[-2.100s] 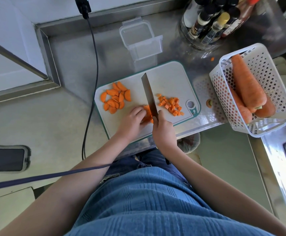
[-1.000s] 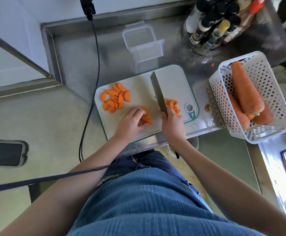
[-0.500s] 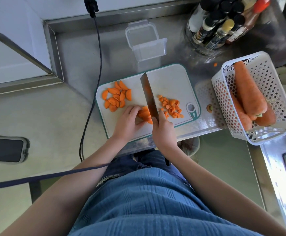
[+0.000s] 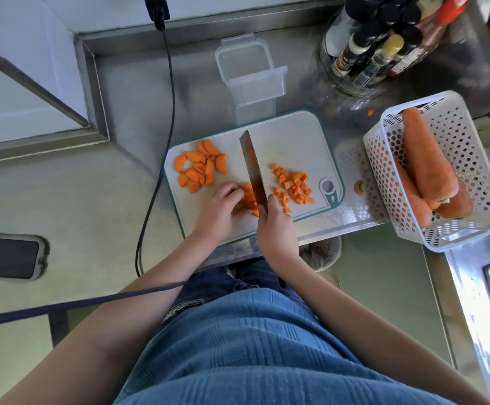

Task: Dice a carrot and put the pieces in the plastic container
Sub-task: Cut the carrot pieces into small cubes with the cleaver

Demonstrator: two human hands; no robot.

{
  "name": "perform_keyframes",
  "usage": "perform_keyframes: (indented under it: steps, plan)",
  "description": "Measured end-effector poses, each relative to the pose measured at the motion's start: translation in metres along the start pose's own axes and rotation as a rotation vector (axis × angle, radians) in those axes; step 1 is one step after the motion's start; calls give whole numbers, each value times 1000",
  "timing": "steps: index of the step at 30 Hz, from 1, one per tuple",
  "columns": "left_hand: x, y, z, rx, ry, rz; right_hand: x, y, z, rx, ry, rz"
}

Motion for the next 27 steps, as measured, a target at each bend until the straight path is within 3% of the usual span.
perform_keyframes:
  steps: [11,19,27]
  plan:
    - [-1,-1,0,-49,-39,-11,7,-20,-9,-52,-55,152]
    - [-3,-4,-1,-28,-25,-8,12,-12,-12,-55,-3,126]
    - [0,-1,-2,-15,-37,-9,24,19,-17,81,-77,93]
Point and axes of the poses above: each hand's wrist, its own z-axis away from the middle knuckle, its own y-axis out of the back of the hand, x = y × z, the point moved 6 cm from there along -z, towards the middle knuckle, and after that the axes turned 6 degrees about -z, right-handed, at the moved point
